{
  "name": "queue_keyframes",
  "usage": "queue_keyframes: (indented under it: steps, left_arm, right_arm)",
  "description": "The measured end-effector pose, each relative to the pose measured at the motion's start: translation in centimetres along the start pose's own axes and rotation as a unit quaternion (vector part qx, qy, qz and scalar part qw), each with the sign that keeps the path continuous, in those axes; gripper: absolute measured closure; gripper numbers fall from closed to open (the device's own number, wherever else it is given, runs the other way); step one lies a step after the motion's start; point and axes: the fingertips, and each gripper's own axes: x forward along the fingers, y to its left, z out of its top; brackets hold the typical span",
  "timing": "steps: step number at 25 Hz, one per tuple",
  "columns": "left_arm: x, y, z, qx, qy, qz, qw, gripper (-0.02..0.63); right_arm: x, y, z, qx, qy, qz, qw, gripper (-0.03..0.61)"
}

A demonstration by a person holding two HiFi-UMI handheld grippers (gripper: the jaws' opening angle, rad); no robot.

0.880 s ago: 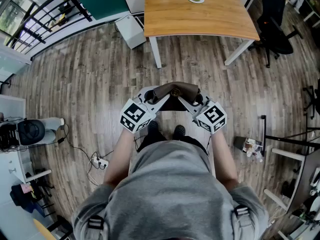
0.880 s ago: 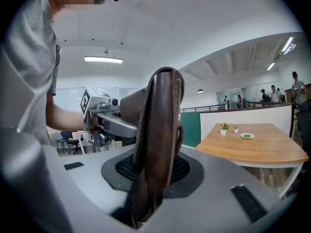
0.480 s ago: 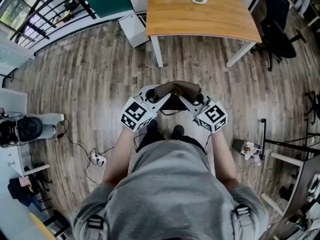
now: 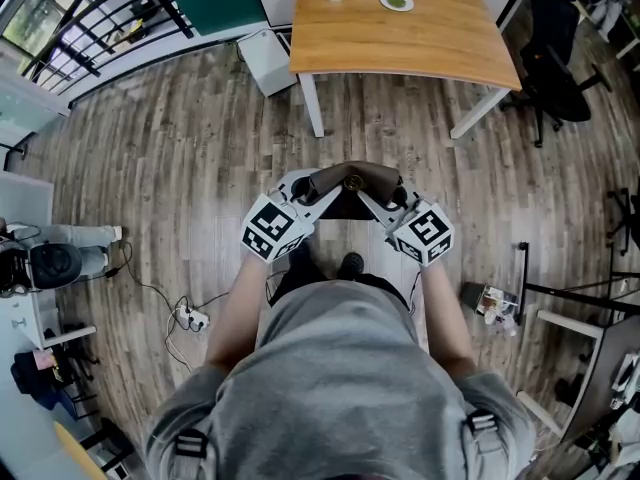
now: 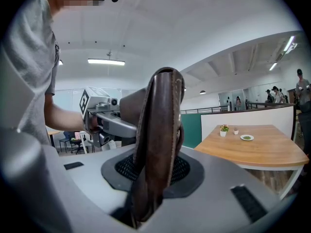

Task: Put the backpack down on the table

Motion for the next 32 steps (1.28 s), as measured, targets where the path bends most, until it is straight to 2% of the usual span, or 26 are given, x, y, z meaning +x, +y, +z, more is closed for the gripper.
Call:
queue_keyframes:
  steps: [20, 32]
  left_arm:
    - [2.2, 0.5, 0.4, 0.003, 0.0, 0.012, 0.9999, 0.52]
    - [4.7, 2.3, 1.2, 0.006, -0.007, 0.007, 0.9999, 0.519]
  right_arm:
    - [-0.3, -2.3, -0.2, -0.009, -0.006, 0.002, 1.0, 0.466]
    - [0.0, -5.4, 0.2, -0.017, -0.003, -0.011, 1.0, 0.465]
